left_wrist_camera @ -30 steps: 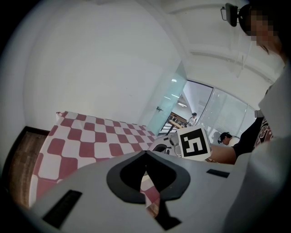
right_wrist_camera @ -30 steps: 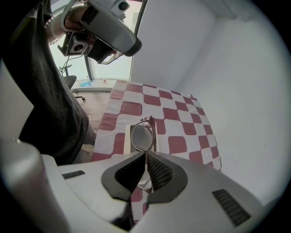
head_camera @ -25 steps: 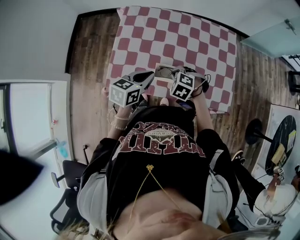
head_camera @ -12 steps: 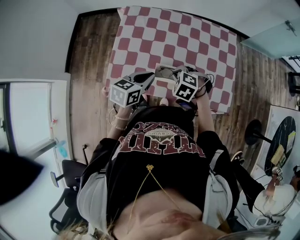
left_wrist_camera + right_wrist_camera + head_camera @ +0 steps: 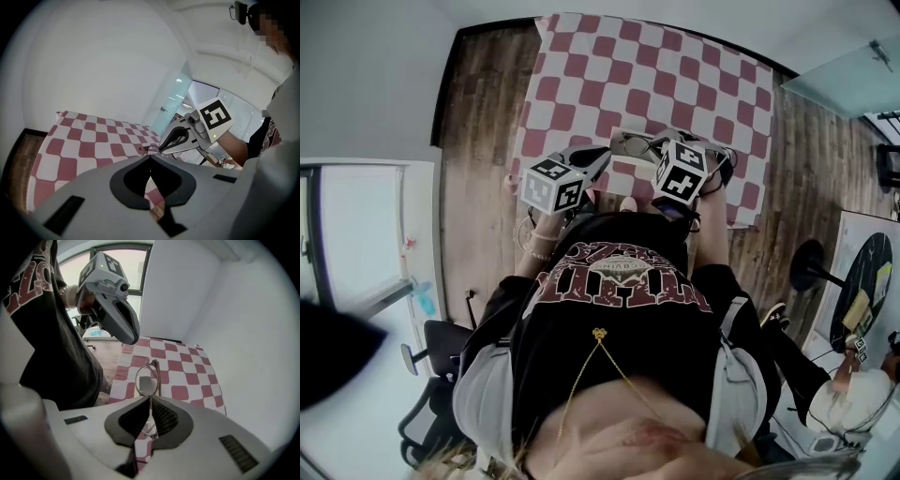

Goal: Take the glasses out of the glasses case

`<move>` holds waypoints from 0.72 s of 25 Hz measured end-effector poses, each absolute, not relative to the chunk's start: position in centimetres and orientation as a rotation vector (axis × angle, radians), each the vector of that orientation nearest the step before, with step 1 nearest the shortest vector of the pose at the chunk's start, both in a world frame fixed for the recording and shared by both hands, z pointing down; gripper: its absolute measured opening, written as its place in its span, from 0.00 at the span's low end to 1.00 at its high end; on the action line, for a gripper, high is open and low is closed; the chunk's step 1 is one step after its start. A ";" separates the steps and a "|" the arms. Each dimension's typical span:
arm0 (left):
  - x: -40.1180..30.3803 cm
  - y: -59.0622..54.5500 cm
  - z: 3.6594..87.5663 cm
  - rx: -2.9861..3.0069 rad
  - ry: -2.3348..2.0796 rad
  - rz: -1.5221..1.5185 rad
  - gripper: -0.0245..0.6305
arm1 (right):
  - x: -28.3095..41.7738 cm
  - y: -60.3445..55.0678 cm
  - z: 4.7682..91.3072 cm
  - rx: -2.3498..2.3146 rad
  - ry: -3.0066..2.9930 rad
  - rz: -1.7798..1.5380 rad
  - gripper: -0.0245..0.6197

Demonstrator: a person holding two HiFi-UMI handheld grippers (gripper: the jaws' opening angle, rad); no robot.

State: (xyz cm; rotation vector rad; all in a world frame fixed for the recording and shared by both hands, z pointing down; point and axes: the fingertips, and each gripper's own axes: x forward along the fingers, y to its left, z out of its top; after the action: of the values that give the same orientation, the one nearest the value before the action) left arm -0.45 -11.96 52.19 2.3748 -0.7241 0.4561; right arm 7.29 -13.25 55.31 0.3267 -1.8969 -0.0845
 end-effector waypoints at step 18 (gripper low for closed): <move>0.4 -11.1 53.1 2.363 -0.691 0.472 0.04 | 7.9 -12.5 52.3 0.316 -1.882 -0.067 0.09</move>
State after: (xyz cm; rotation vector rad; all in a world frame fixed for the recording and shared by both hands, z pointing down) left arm 0.37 -11.13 53.06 2.3629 -0.6905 0.4723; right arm 7.86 -12.47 52.33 0.3161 -1.8822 -0.0671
